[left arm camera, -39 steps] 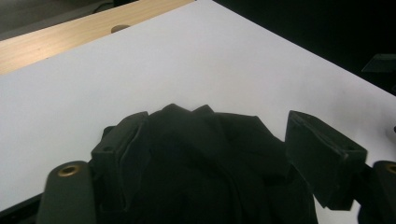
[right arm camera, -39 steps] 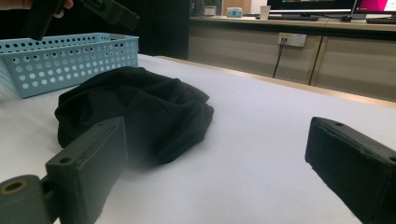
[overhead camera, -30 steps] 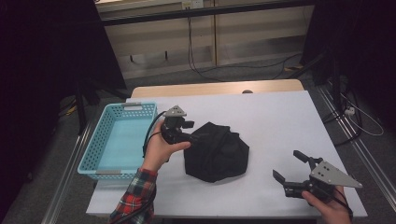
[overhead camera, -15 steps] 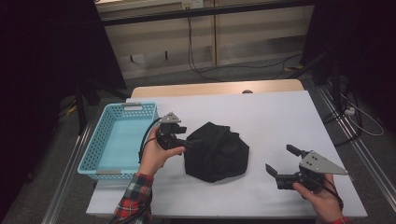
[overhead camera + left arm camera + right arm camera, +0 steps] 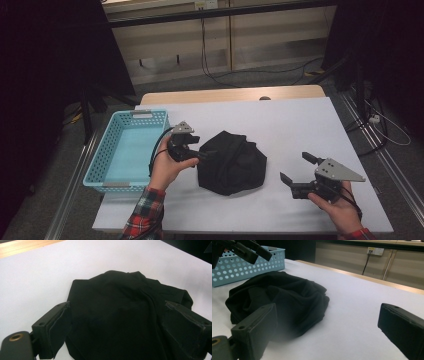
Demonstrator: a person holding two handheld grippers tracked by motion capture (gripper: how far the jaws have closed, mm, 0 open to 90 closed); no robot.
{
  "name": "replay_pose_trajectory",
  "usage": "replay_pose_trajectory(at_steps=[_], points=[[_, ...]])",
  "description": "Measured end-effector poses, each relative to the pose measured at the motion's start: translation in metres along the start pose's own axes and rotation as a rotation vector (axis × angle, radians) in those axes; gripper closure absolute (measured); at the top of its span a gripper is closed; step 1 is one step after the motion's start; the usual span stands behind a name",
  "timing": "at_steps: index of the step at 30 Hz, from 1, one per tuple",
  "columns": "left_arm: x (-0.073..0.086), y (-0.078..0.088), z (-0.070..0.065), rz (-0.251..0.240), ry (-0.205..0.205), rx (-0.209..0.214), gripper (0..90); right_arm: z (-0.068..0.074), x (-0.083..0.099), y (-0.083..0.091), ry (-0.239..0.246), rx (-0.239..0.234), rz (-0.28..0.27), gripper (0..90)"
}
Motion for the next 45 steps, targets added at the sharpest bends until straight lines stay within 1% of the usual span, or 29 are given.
replay_pose_trajectory(at_steps=[5, 10, 13, 14, 15, 21, 26, 30, 35, 38, 40, 45], points=[[0.001, 0.0, 0.002, -0.002, 0.004, -0.004, 9.5, 0.0, -0.001, -0.005, 0.001, -0.005, 0.01, 2.2], [0.001, 0.002, 0.005, -0.016, 0.017, -0.009, 9.4, 0.001, -0.003, -0.011, 0.006, -0.004, 0.012, 2.2], [0.001, 0.002, 0.004, -0.008, 0.002, -0.015, 8.6, 0.002, -0.004, -0.017, 0.01, -0.006, 0.018, 2.2], [0.001, 0.001, 0.004, -0.011, 0.005, -0.013, 8.5, 0.002, -0.005, -0.019, 0.01, -0.008, 0.019, 2.2], [0.001, 0.001, 0.004, -0.014, 0.009, -0.009, 8.3, 0.003, -0.005, -0.02, 0.011, -0.013, 0.021, 2.2], [0.002, 0.001, 0.007, -0.013, 0.014, -0.017, 8.2, 0.004, -0.006, -0.029, 0.018, -0.026, 0.04, 2.2], [0.002, 0.001, 0.007, -0.012, 0.009, -0.022, 8.2, 0.008, -0.004, -0.035, 0.029, -0.045, 0.067, 2.2], [0.003, 0.0, 0.007, -0.008, 0.013, -0.022, 8.2, 0.012, -0.004, -0.037, 0.04, -0.061, 0.076, 2.2], [0.003, 0.0, 0.007, -0.006, 0.012, -0.021, 8.2, 0.014, -0.003, -0.04, 0.022, -0.073, 0.082, 2.2], [0.003, -0.001, 0.007, -0.011, 0.008, -0.027, 8.2, 0.014, -0.003, -0.045, 0.011, -0.083, 0.097, 1.6], [0.003, 0.0, 0.007, -0.01, 0.008, -0.031, 8.2, 0.016, -0.003, -0.048, 0.023, -0.084, 0.107, 1.8], [0.004, -0.001, 0.008, -0.005, 0.007, -0.033, 8.2, 0.021, -0.004, -0.053, 0.021, -0.109, 0.121, 3.2]])
Point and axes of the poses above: each handheld gripper's, and its own axes: y roughly backward along the jaws, x roughly out of its underside, z roughly to its left, the point moved 2 cm from there along -y, roughly forward along the jaws, and after that the axes turned 7 degrees about y, right-handed, at the moved point
